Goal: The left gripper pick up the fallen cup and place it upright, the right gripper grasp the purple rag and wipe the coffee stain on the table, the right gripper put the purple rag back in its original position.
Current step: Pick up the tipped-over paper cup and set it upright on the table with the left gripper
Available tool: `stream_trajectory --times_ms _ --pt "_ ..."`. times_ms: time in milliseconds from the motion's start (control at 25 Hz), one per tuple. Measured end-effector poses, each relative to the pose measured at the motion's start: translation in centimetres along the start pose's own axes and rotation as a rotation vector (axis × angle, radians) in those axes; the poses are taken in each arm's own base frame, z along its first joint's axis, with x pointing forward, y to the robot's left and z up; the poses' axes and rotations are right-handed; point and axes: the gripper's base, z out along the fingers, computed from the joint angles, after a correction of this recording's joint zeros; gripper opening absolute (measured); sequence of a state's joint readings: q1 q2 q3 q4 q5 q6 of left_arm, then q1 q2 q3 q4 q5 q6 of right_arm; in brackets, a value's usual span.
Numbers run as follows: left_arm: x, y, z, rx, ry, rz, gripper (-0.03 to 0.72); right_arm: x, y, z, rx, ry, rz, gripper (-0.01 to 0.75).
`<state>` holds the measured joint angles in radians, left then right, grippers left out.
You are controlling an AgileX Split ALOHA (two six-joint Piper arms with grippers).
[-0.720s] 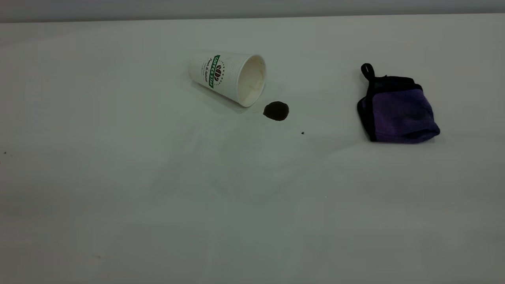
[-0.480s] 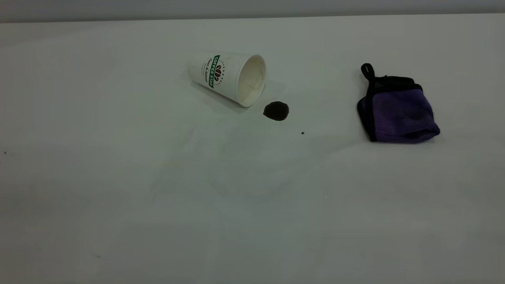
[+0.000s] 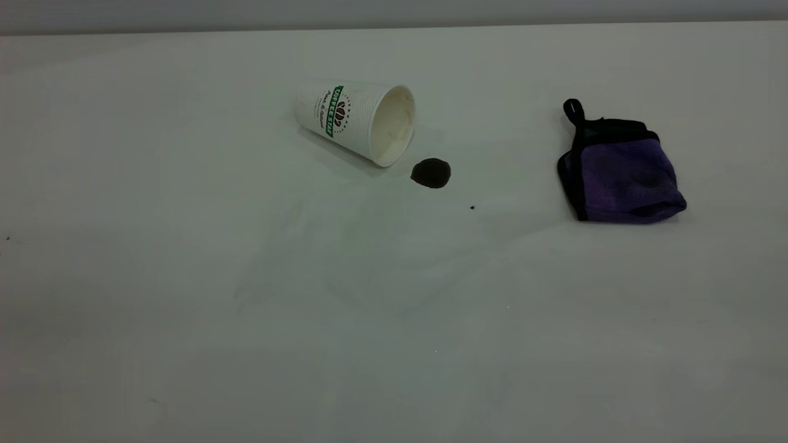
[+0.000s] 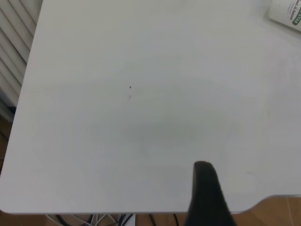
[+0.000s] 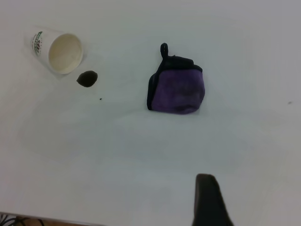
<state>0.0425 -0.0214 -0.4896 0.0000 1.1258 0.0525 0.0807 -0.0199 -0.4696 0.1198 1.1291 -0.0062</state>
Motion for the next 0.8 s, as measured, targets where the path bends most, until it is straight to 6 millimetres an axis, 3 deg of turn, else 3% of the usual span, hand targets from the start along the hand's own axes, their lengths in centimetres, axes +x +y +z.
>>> stream_trajectory --times_ms 680,800 --pt "-0.03 0.00 -0.02 0.000 0.000 -0.002 0.542 0.00 0.00 0.00 0.000 0.000 0.000 0.510" --pt "-0.99 0.06 -0.06 0.001 0.019 0.001 0.562 0.00 0.00 0.00 0.000 0.000 0.000 0.510"
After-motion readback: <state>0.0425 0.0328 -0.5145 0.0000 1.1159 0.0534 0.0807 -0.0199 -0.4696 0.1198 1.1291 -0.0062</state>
